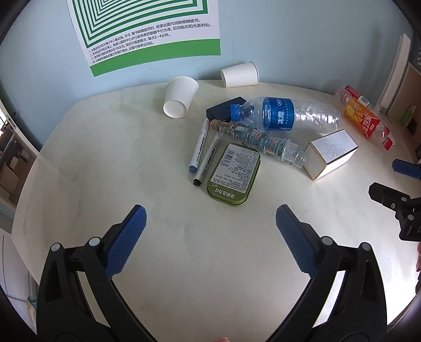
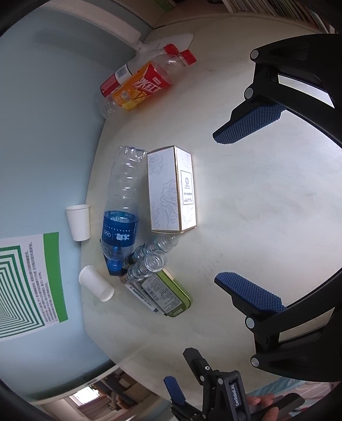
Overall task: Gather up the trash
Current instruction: 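Move both tools toward the green tin and white box on the table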
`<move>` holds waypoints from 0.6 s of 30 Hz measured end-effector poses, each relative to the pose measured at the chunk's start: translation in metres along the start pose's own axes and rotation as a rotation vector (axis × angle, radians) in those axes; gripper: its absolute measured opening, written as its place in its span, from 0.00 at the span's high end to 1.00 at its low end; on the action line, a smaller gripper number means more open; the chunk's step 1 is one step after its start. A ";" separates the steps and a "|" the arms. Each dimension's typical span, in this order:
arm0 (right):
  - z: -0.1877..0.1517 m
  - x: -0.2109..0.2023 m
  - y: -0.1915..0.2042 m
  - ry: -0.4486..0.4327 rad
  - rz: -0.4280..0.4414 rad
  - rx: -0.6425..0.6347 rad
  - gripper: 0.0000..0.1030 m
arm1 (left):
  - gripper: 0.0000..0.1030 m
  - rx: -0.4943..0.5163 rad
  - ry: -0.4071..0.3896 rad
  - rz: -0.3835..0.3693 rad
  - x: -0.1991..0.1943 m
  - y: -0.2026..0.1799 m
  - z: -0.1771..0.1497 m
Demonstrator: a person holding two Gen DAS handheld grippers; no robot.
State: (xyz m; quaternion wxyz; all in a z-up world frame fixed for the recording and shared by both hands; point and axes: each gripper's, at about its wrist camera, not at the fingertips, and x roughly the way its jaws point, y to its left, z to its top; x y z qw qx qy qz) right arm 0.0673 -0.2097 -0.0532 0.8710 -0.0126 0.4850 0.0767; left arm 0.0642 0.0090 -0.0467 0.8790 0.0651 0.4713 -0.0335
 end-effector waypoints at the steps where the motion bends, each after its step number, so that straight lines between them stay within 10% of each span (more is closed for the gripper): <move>1: 0.002 0.004 -0.001 0.007 0.000 0.001 0.06 | 0.06 0.009 0.005 -0.004 0.005 -0.002 0.002; 18: 0.034 0.080 -0.011 0.087 -0.012 -0.020 0.06 | 0.07 0.095 0.120 -0.031 0.088 -0.014 0.021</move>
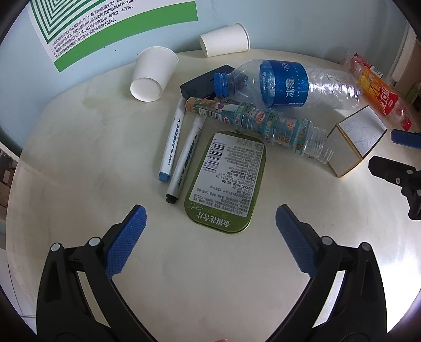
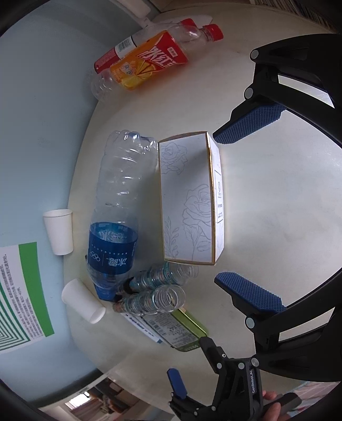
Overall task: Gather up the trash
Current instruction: 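Move both tools toward the green tin and white box on the table, then grasp the green tin with the left tool while the right tool grasps the white box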
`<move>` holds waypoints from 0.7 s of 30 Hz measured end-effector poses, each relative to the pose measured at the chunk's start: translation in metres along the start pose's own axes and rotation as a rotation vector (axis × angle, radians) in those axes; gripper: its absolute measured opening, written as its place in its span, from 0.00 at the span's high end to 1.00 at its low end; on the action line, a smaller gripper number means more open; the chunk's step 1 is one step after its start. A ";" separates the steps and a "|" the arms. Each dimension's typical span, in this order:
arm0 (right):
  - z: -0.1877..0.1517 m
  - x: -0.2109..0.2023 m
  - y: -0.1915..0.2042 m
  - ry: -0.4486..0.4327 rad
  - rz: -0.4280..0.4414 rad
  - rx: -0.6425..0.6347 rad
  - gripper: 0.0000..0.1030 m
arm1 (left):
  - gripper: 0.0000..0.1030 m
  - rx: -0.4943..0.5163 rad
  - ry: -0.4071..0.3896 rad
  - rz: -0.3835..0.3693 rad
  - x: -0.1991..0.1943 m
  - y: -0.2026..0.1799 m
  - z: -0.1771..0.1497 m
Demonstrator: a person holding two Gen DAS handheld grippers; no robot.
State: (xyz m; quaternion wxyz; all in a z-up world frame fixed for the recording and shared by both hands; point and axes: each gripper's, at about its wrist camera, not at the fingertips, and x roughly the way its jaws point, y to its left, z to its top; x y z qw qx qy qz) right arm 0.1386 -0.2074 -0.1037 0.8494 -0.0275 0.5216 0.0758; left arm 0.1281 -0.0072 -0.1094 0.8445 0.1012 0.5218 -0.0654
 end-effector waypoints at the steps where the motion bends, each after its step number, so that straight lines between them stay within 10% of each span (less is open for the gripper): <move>1: 0.002 0.003 0.001 0.003 -0.006 -0.007 0.06 | 0.07 0.005 0.001 0.003 0.003 -0.001 0.002; 21: 0.030 0.006 0.000 -0.063 -0.059 -0.116 0.06 | 0.37 0.008 0.026 -0.067 0.027 -0.007 0.021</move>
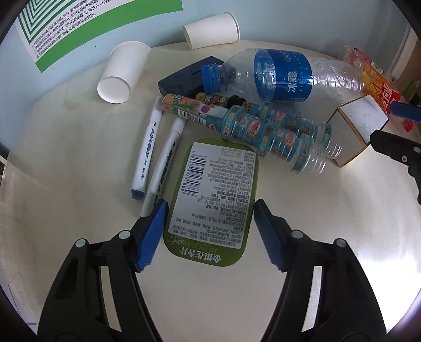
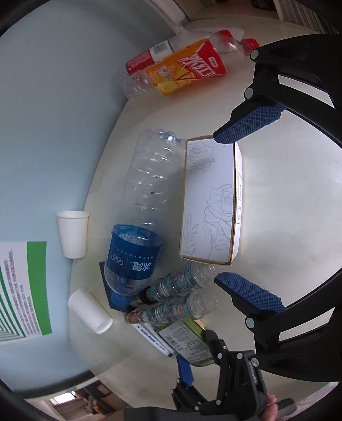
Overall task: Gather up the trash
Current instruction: 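Grasp the green tin with the left tool while the right tool grasps the white box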
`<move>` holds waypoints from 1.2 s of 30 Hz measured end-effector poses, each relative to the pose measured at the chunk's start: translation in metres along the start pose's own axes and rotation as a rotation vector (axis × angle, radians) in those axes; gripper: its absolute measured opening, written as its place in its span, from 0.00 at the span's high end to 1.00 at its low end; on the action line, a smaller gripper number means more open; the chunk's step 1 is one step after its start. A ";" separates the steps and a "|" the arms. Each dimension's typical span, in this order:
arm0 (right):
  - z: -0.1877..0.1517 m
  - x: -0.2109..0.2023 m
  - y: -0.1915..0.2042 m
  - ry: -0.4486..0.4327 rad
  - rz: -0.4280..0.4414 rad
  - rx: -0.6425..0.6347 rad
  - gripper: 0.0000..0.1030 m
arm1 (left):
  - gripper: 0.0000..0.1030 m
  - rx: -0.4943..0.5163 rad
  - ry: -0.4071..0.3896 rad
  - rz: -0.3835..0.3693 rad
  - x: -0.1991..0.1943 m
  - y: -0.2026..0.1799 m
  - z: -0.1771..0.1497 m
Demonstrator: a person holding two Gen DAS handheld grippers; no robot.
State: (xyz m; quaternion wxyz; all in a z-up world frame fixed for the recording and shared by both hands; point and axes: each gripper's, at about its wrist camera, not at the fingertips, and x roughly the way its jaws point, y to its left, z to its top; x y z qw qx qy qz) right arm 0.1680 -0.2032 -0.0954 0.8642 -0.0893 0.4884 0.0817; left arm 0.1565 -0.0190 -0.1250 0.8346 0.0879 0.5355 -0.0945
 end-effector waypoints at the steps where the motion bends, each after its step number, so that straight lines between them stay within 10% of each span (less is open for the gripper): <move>1: 0.001 -0.001 -0.001 0.000 -0.008 -0.037 0.06 | 0.37 -0.002 -0.004 -0.003 -0.001 0.001 -0.001; 12: 0.005 0.032 -0.065 0.078 0.266 0.160 0.06 | 0.39 -0.018 -0.006 -0.016 -0.003 0.002 -0.009; 21: -0.028 0.017 -0.038 0.114 0.378 0.169 0.06 | 0.41 -0.010 0.018 -0.032 -0.013 -0.015 -0.028; 36: -0.053 -0.013 -0.020 0.059 0.273 0.050 0.06 | 0.41 -0.095 0.044 -0.056 -0.049 -0.029 -0.093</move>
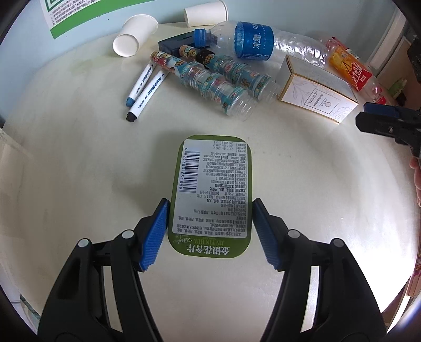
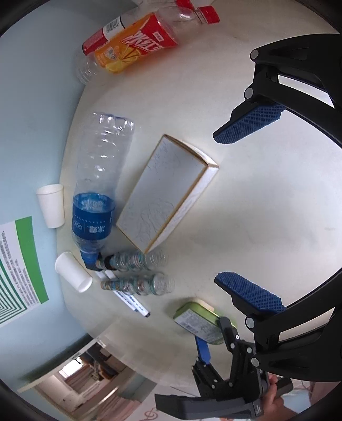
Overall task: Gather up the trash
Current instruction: 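Grasp the green tin with the left tool while the right tool grasps the white box, then carry the green tin and white box over the teal bin with both tools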
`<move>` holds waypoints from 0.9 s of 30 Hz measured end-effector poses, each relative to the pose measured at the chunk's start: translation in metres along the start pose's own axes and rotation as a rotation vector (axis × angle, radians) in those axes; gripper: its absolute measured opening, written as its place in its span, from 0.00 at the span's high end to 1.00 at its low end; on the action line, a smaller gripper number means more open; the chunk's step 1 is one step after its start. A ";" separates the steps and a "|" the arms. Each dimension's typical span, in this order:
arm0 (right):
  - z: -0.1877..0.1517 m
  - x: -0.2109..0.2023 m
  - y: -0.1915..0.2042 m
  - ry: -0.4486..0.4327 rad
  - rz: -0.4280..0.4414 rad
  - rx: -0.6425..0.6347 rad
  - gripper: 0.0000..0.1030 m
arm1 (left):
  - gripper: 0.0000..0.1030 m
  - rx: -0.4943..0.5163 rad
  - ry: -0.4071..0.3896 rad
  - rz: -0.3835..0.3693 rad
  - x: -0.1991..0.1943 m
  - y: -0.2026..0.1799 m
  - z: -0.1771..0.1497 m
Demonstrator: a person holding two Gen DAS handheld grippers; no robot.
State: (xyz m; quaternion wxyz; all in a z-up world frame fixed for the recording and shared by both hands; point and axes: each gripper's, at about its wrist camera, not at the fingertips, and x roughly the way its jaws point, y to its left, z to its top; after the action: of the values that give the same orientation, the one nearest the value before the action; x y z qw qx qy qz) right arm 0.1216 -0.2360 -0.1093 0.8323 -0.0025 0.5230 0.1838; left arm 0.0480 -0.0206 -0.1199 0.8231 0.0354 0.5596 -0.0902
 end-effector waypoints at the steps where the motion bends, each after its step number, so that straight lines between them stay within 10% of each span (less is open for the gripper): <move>1: 0.004 0.002 -0.002 0.001 -0.006 -0.012 0.06 | 0.41 -0.007 -0.004 0.004 -0.002 0.001 -0.001; 17: 0.048 0.050 -0.009 0.043 -0.005 -0.299 0.08 | 0.46 -0.095 0.002 0.034 0.000 0.010 0.020; 22: 0.046 0.057 -0.006 0.085 0.055 -0.314 0.48 | 0.46 -0.099 0.015 0.042 0.002 0.008 0.022; 27: 0.038 0.054 0.000 0.101 0.108 -0.319 0.51 | 0.46 -0.087 0.022 0.041 0.000 0.007 0.020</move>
State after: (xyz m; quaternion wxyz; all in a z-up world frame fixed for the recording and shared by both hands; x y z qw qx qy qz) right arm 0.1753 -0.2120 -0.1390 0.7828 -0.1156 0.5278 0.3087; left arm 0.0675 -0.0164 -0.1126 0.8194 0.0119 0.5711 -0.0482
